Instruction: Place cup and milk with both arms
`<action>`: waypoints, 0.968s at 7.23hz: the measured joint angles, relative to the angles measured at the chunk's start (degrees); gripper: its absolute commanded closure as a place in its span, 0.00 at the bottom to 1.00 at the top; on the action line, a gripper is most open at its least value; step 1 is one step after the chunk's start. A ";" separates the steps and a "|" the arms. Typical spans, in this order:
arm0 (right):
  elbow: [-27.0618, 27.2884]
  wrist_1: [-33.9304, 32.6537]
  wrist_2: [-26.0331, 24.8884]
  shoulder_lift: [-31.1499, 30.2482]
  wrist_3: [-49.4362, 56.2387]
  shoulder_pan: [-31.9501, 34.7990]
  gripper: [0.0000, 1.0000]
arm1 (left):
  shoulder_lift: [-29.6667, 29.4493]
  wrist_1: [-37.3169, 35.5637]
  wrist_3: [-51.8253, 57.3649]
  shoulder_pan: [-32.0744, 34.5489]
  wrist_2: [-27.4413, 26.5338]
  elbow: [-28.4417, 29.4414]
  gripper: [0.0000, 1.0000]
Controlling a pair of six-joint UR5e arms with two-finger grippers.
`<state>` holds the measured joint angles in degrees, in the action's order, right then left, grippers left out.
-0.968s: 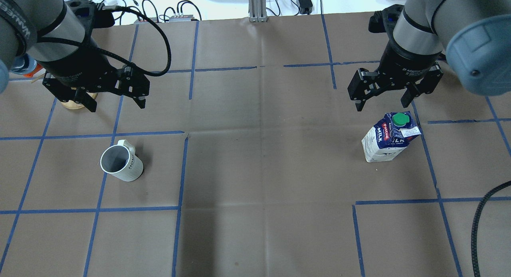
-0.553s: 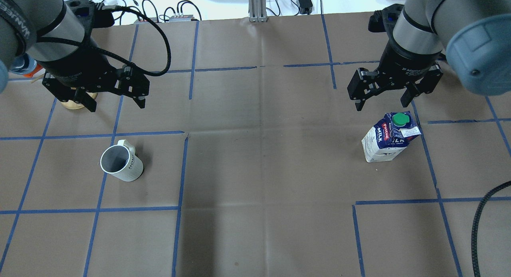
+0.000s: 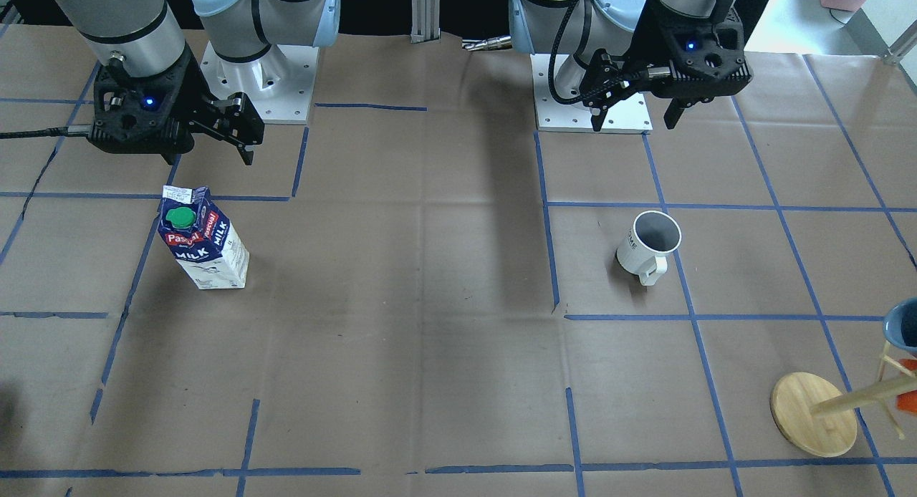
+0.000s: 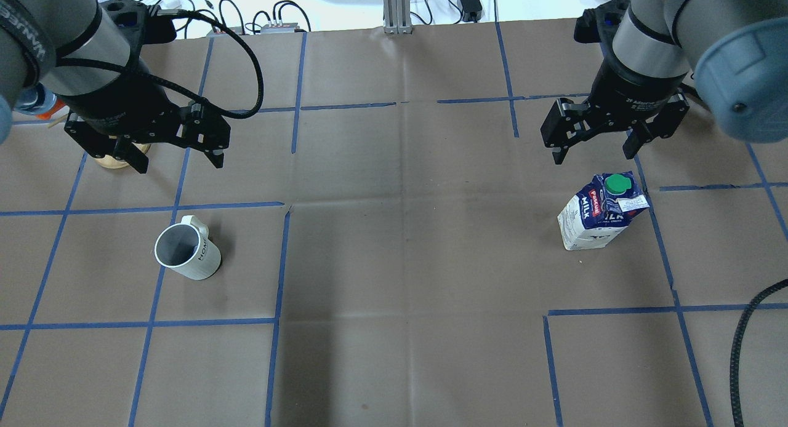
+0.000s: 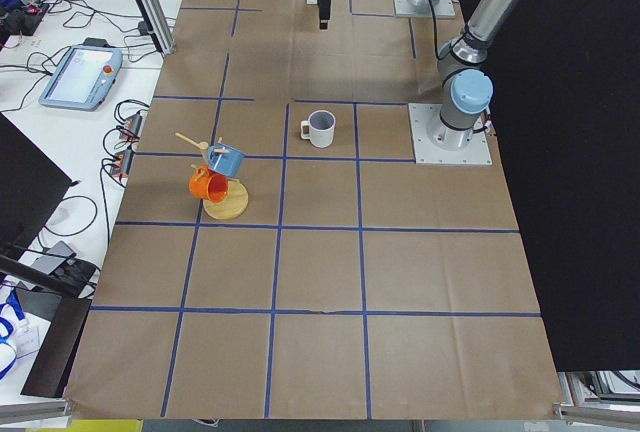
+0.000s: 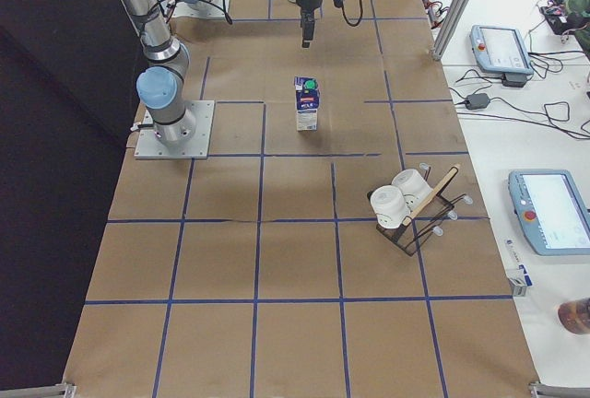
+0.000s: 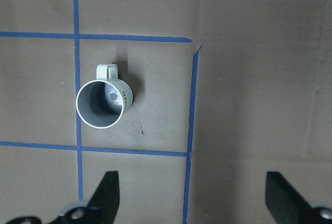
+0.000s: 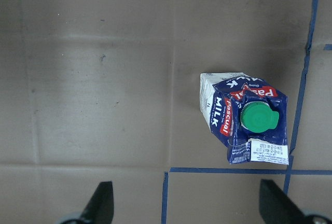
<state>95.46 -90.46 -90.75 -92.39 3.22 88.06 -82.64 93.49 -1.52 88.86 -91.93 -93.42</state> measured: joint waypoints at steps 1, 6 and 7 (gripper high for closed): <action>-0.11 -0.25 -0.08 -0.03 0.02 -0.92 0.00 | 0.01 -0.02 0.10 0.00 -0.03 0.00 0.01; -0.02 -0.73 0.05 -0.45 4.23 -4.45 0.00 | -0.02 -0.21 3.02 -0.13 -0.31 -0.84 0.01; -0.09 -0.71 0.16 -0.51 4.36 -4.65 0.00 | 0.10 -0.53 4.26 -0.24 -0.38 -1.74 0.01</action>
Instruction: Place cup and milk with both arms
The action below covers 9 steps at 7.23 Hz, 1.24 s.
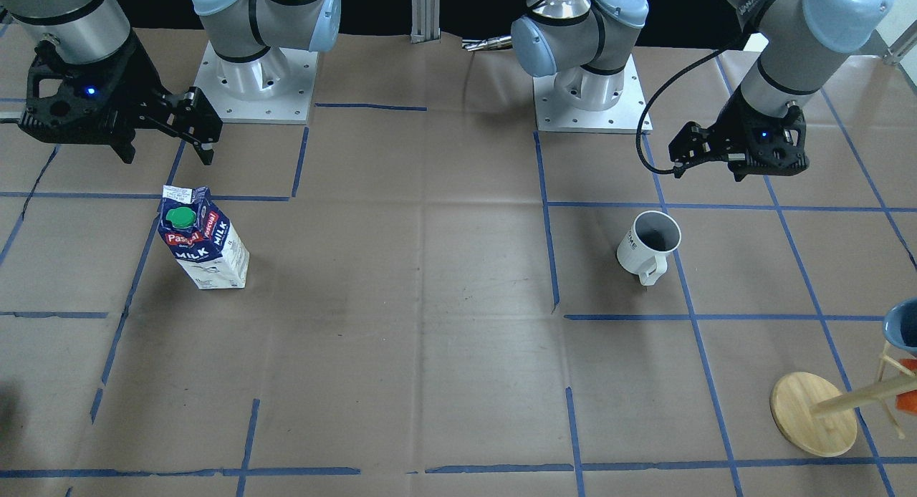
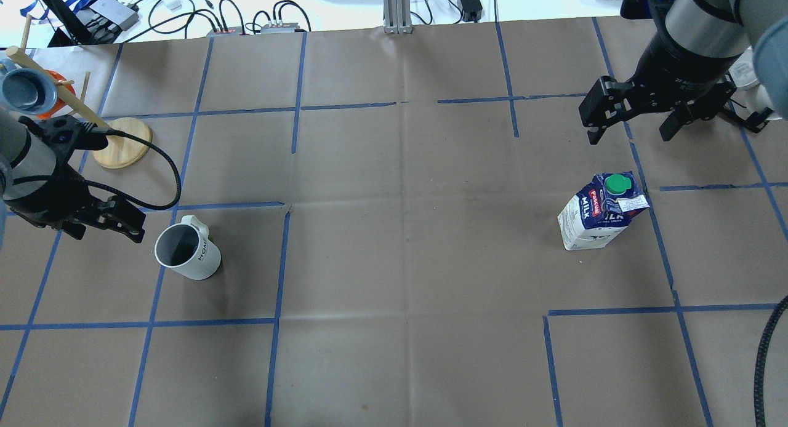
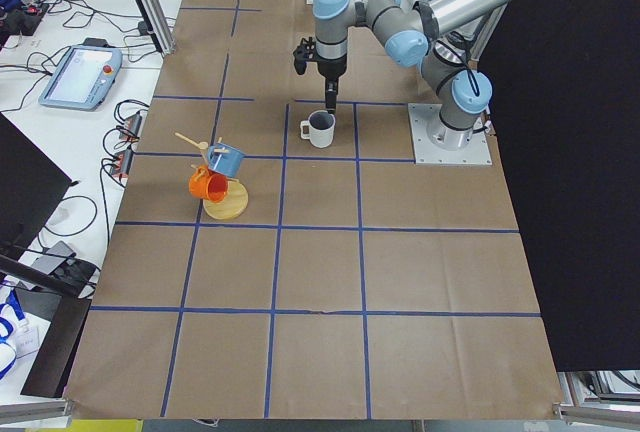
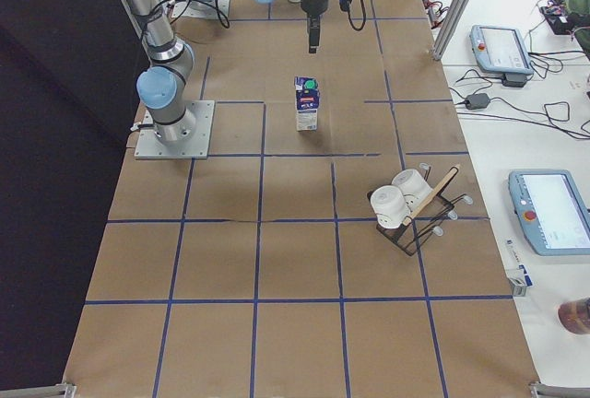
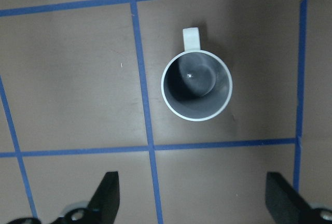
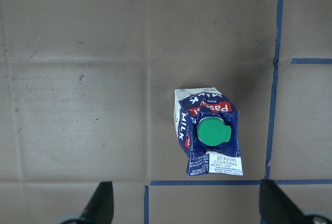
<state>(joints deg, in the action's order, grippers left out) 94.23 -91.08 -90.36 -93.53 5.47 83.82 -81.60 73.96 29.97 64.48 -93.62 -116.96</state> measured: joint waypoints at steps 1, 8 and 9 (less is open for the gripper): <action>-0.79 0.26 -0.01 0.13 -1.87 0.93 0.00 | -2.98 -3.35 0.83 -0.75 0.60 -1.27 0.01; -1.43 0.37 0.01 0.37 -6.53 4.77 0.00 | -14.39 -13.79 -2.22 -0.14 1.91 -4.48 1.00; -1.40 0.37 0.01 0.37 -6.53 4.77 0.00 | -14.47 -13.82 -5.01 -0.11 2.06 -4.48 1.00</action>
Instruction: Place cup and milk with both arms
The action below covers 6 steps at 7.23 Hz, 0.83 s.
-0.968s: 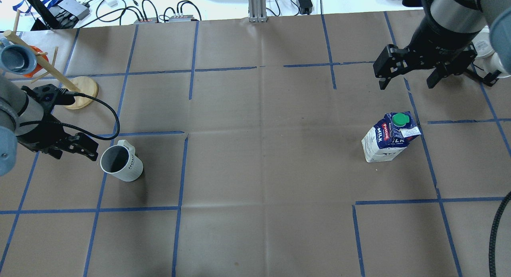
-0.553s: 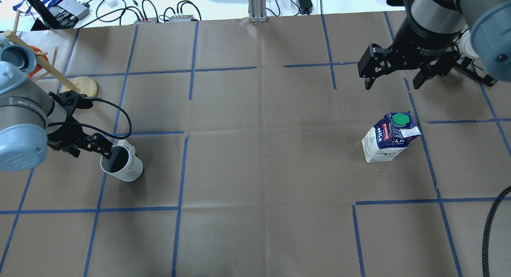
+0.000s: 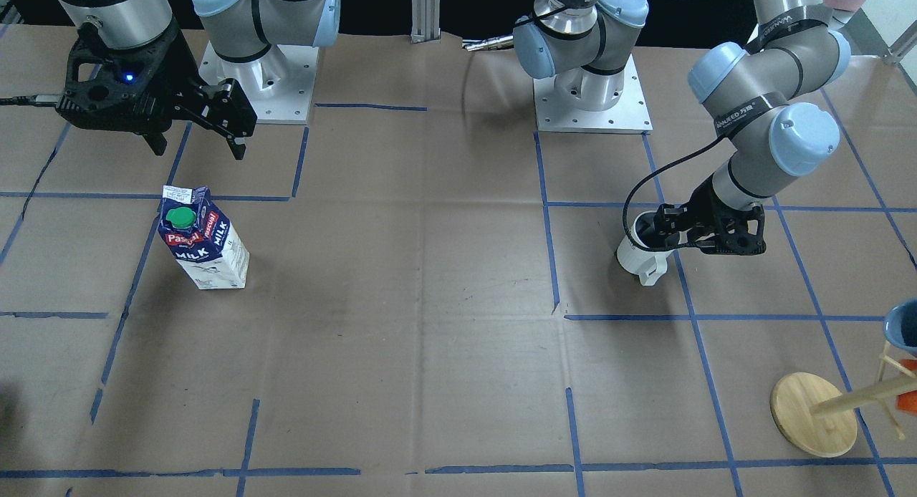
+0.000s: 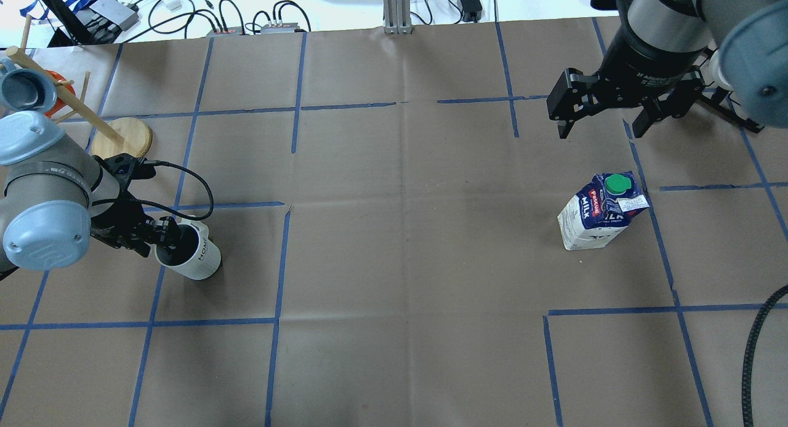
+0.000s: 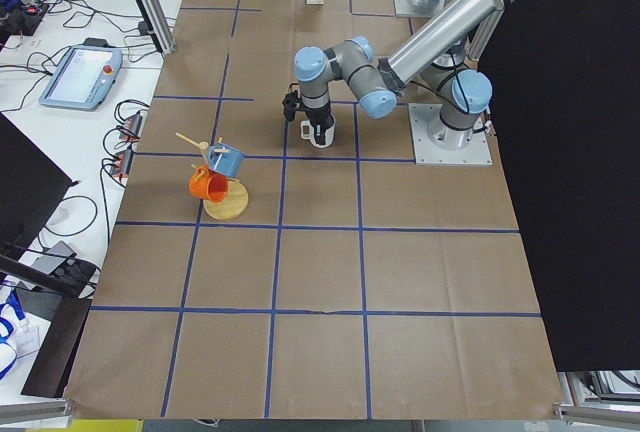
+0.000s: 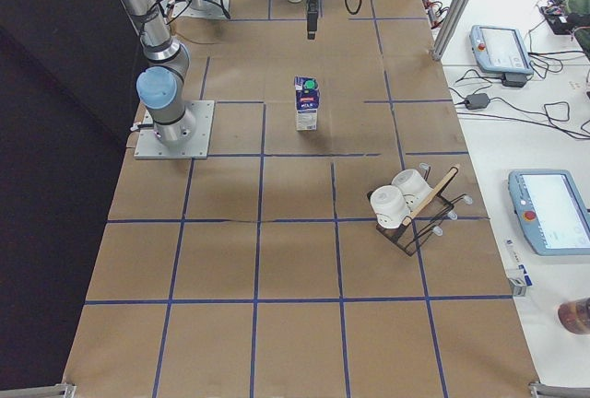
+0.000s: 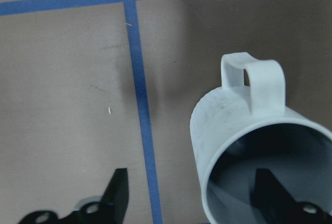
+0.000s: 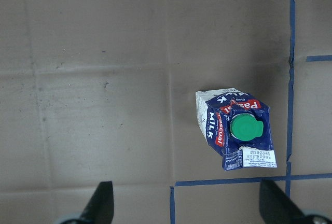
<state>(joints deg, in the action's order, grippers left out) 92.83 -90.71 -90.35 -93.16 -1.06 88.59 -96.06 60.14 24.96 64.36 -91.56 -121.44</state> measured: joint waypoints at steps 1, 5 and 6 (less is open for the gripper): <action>0.03 0.00 0.00 0.00 0.02 0.00 0.00 | 0.02 -0.20 -1.51 0.09 0.10 0.03 1.00; 0.09 -0.07 -0.02 -0.05 0.33 0.00 0.00 | -1.44 -1.88 -10.58 9.73 0.13 7.89 1.00; 0.13 -0.08 -0.01 -0.02 0.35 0.00 0.00 | -5.22 -0.35 -16.19 15.31 0.00 14.02 1.00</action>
<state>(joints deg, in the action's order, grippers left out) 92.96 -90.78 -90.36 -93.19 -0.71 88.59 -101.29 59.78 8.77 79.68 -91.56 -107.41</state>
